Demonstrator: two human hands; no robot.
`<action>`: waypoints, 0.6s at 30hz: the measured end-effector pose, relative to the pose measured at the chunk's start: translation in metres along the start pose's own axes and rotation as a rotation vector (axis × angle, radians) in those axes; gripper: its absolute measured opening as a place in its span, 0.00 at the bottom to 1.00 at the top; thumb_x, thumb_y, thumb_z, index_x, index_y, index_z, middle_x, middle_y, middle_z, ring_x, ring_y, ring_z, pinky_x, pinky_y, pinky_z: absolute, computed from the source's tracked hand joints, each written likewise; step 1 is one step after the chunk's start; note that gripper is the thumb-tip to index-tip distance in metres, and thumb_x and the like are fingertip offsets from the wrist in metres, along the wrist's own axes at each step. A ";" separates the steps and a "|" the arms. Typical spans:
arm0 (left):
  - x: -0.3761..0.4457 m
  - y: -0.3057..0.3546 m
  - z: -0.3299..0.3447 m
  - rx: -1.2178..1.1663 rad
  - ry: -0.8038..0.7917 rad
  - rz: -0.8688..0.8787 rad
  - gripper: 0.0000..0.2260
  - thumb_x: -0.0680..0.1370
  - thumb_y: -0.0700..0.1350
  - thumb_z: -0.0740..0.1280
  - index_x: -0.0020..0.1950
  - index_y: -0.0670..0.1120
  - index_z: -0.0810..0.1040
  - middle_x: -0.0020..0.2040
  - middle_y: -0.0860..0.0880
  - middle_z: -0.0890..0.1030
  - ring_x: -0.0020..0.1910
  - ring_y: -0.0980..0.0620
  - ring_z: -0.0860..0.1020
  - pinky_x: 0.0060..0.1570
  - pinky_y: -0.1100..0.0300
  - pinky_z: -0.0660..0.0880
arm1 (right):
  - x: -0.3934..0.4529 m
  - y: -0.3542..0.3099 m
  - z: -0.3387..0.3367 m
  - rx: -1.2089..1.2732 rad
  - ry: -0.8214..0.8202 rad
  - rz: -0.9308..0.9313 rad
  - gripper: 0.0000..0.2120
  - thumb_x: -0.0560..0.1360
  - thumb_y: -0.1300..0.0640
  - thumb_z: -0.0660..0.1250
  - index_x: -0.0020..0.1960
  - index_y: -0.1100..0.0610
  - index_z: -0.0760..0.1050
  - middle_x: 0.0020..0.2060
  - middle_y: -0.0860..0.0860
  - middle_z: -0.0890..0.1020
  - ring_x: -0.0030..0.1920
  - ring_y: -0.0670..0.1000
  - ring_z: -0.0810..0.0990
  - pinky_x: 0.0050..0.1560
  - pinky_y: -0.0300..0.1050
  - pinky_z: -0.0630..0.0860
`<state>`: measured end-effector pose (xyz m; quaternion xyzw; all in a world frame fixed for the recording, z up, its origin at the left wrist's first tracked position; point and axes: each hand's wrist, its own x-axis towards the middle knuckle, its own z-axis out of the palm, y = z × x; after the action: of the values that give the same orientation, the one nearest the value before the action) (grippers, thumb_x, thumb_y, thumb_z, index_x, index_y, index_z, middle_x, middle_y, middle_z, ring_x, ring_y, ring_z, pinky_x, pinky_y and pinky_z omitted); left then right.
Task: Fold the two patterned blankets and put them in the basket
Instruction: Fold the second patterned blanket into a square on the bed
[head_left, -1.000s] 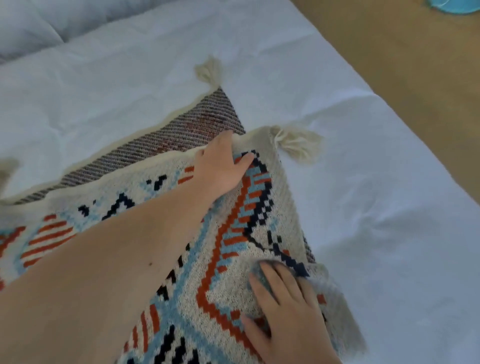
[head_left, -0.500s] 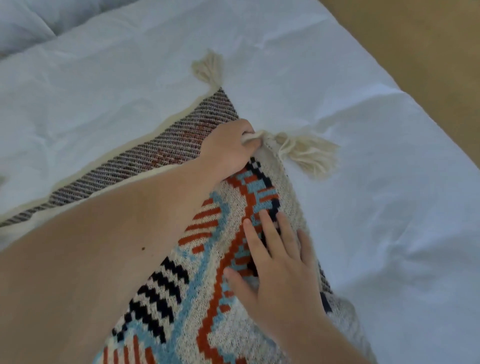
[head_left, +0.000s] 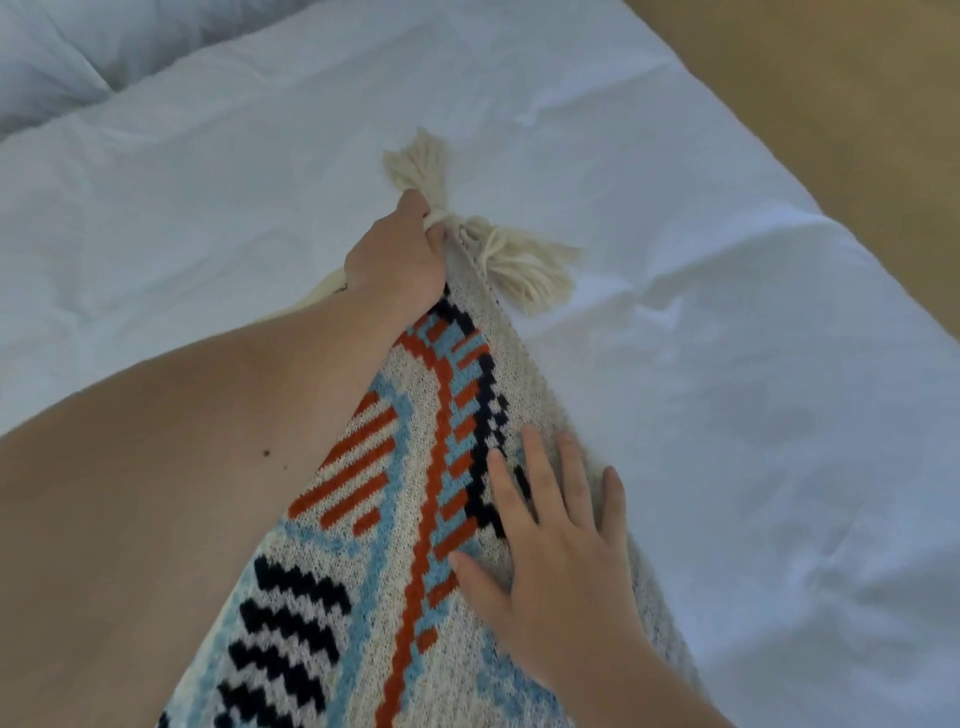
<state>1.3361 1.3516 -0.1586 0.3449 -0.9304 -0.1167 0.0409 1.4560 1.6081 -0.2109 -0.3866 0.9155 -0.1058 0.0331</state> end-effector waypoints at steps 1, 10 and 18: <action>0.002 0.001 0.002 0.006 -0.021 -0.011 0.13 0.84 0.56 0.54 0.59 0.49 0.70 0.43 0.51 0.77 0.43 0.47 0.78 0.39 0.54 0.70 | 0.004 0.000 -0.001 0.007 0.008 0.002 0.36 0.78 0.31 0.48 0.76 0.53 0.66 0.77 0.56 0.63 0.77 0.62 0.59 0.69 0.67 0.55; 0.017 0.004 0.002 -0.043 -0.060 0.062 0.16 0.80 0.64 0.59 0.51 0.53 0.75 0.47 0.56 0.76 0.44 0.53 0.74 0.42 0.58 0.66 | 0.047 -0.004 -0.008 -0.007 0.059 0.021 0.35 0.76 0.33 0.54 0.75 0.53 0.67 0.75 0.57 0.66 0.74 0.65 0.64 0.67 0.62 0.60; 0.043 -0.008 -0.004 -0.051 -0.165 -0.026 0.13 0.83 0.57 0.58 0.49 0.49 0.73 0.49 0.50 0.77 0.45 0.50 0.74 0.40 0.57 0.68 | 0.051 -0.004 -0.003 0.014 -0.005 0.027 0.34 0.76 0.34 0.52 0.74 0.54 0.70 0.75 0.59 0.67 0.73 0.64 0.67 0.65 0.61 0.69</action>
<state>1.3089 1.3170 -0.1564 0.3448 -0.9229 -0.1691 -0.0287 1.4224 1.5698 -0.2060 -0.3742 0.9199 -0.1109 0.0396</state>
